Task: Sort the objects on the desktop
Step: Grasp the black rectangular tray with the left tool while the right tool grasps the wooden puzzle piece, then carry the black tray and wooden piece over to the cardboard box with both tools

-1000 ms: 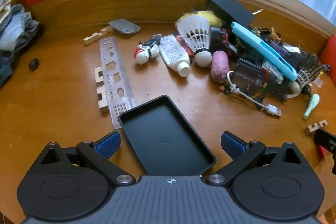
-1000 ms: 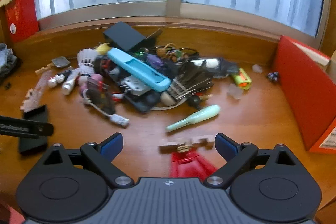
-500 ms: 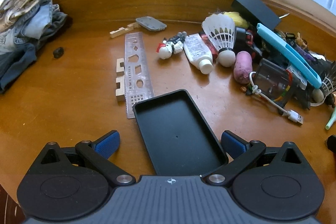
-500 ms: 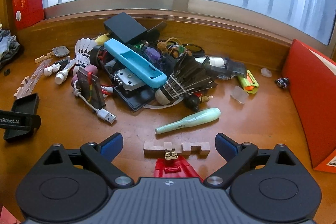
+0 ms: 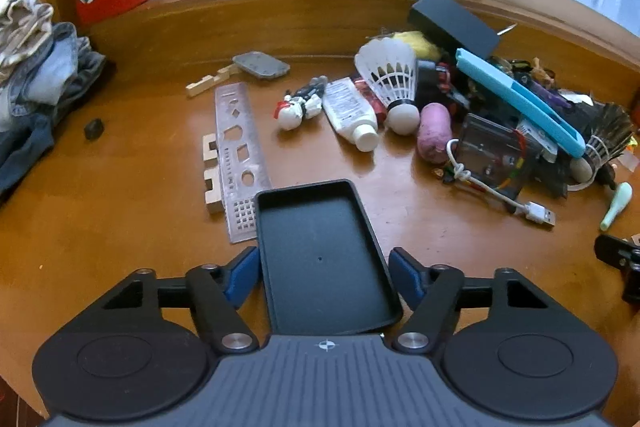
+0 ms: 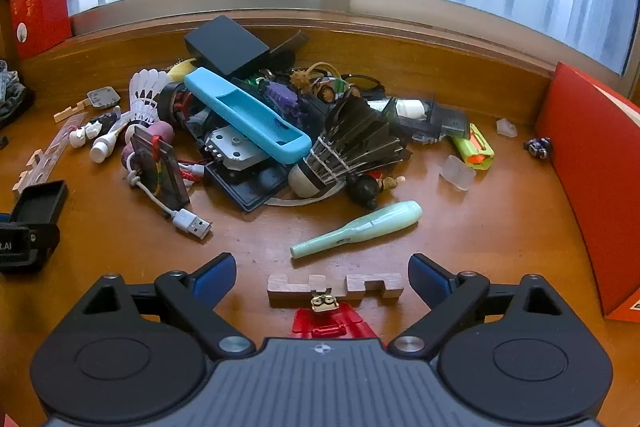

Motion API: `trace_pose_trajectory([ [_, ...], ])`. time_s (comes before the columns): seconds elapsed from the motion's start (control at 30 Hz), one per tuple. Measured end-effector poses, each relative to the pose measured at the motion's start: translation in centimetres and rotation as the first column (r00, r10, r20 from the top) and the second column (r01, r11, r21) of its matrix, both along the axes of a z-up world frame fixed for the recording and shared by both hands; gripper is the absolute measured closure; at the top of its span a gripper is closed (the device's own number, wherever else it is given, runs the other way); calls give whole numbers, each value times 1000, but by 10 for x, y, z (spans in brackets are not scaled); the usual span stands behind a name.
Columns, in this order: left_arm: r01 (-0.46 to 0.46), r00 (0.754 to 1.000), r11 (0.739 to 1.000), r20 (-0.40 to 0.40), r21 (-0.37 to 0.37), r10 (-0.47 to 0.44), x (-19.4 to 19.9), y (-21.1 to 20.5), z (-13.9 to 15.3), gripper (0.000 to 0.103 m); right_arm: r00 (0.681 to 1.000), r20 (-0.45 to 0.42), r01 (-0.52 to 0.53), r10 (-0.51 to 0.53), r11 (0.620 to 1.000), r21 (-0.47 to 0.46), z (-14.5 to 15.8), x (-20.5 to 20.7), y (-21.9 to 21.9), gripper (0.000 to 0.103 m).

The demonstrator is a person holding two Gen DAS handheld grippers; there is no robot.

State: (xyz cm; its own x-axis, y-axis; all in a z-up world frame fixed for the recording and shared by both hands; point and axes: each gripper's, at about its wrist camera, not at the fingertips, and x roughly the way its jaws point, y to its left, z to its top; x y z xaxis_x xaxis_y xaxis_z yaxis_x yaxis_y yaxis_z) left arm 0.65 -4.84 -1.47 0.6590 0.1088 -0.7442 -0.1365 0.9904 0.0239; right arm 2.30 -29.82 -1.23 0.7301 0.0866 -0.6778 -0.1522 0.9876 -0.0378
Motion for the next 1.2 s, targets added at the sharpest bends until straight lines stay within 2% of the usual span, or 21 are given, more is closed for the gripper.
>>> trace_pose_trajectory([
  [0.23, 50, 999, 999, 4, 9, -50, 1, 6, 0, 35, 1000, -12, 29, -29, 1000, 3, -4, 2, 7, 11],
  [0.53, 103, 995, 995, 12, 0, -103, 2, 11, -3, 32, 994, 34, 105, -103, 992, -63, -7, 3, 6, 11],
  [0.7, 117, 993, 993, 22, -5, -116, 3, 11, -4, 31, 992, 0, 123, -123, 992, -7, -10, 10, -9, 10],
  [0.87, 146, 989, 989, 31, -4, -146, 3, 9, -4, 36, 994, -19, 109, -108, 993, 36, -14, 11, -11, 9],
  [0.9, 152, 988, 988, 32, -4, -152, 3, 9, -4, 36, 995, -19, 102, -101, 994, 47, -14, 11, -11, 11],
  [1.0, 169, 985, 986, 45, -6, -168, 2, 10, -2, 36, 996, -16, 93, -92, 994, 64, -13, 10, -10, 26],
  [1.2, 208, 974, 978, 89, -10, -207, 1, 12, 7, 37, 992, 21, 117, -122, 983, 140, 1, 5, -11, 26],
])
